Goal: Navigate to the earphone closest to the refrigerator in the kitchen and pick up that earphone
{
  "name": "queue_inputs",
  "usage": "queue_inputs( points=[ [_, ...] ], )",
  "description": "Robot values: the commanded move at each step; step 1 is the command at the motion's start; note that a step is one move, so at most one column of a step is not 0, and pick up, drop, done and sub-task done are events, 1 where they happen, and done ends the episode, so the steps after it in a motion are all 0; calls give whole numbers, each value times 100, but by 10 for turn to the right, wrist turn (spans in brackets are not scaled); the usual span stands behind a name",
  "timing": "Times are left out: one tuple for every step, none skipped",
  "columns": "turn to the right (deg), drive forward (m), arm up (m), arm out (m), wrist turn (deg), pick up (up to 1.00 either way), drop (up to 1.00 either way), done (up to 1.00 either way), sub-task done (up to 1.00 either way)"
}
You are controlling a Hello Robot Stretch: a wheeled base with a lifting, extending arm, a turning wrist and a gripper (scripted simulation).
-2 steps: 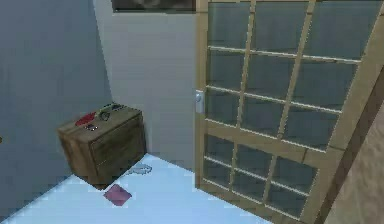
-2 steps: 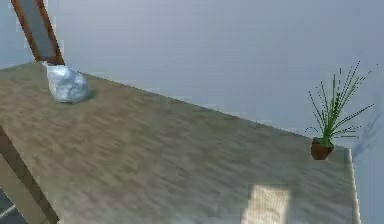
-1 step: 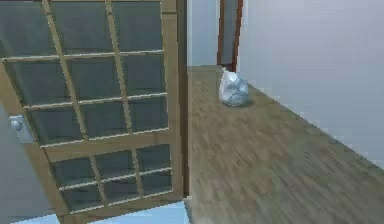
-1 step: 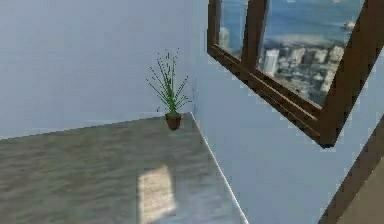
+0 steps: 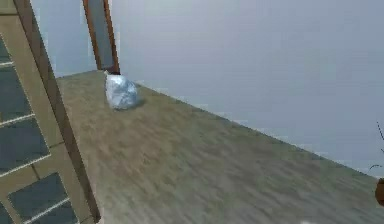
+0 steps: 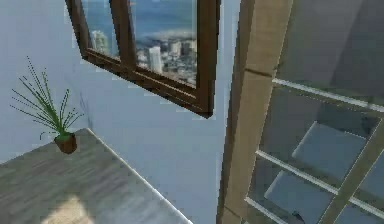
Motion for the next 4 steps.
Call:
queue_inputs(
  points=[
    [0, 100, 0, 0, 0, 0, 0, 0, 0],
    [60, 0, 0, 0, 0, 0, 0, 0, 0],
    [0, 35, 0, 0, 0, 0, 0, 0, 0],
    [-450, 0, 0, 0, 0, 0, 0, 0, 0]
  ],
)
